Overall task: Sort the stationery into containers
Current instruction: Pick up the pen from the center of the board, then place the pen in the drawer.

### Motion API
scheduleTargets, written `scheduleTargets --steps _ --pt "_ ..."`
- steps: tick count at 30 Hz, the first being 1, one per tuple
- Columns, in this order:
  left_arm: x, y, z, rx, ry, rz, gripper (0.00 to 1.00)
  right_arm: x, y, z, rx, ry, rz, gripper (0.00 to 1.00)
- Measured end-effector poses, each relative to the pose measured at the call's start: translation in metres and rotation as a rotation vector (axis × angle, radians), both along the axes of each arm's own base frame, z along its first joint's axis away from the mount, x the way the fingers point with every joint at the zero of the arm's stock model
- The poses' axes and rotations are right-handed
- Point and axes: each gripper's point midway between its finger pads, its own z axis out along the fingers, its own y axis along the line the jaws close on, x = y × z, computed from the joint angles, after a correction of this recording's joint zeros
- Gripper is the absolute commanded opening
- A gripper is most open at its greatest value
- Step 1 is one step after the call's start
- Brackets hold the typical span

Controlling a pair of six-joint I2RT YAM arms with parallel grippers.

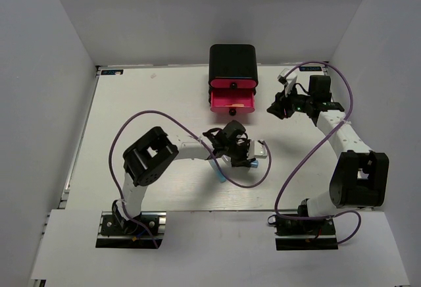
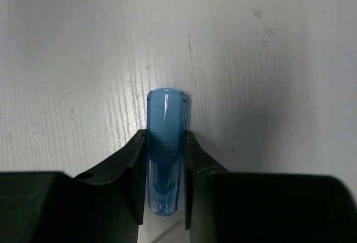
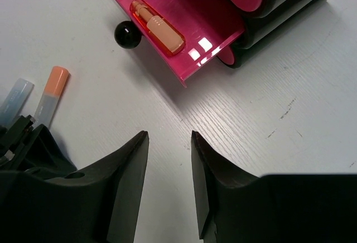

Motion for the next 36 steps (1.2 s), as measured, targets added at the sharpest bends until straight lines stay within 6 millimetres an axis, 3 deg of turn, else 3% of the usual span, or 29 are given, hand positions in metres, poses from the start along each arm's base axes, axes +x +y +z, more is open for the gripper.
scheduleTargets --steps 4,7,14,20,24,29,33,36 --pt "0.007 -0.001 0.008 -0.029 0.0 0.04 0.16 -0.002 0.002 0.001 0.01 0.001 0.013 0.43" --pt "0.022 0.0 0.027 -0.083 -0.031 0.098 0.15 -0.002 0.003 0.001 0.014 0.003 0.013 0.43" --pt "0.091 0.018 0.104 -0.249 -0.194 0.281 0.15 0.002 -0.012 0.002 0.02 0.005 -0.032 0.43" --pt "0.144 0.042 0.143 -0.313 -0.303 0.408 0.17 -0.001 -0.014 -0.005 0.021 0.019 -0.036 0.43" --pt "0.179 0.044 0.166 -0.356 -0.374 0.473 0.19 -0.002 -0.013 -0.007 0.023 0.026 -0.032 0.44" --pt "0.216 0.041 0.17 -0.375 -0.423 0.527 0.2 -0.003 -0.013 -0.007 0.019 0.019 -0.025 0.47" --pt "0.233 0.042 0.152 -0.347 -0.418 0.549 0.23 -0.003 -0.013 -0.007 0.014 0.011 -0.015 0.53" --pt "0.235 0.044 0.138 -0.318 -0.403 0.551 0.37 -0.003 -0.013 -0.007 0.013 0.009 -0.013 0.55"
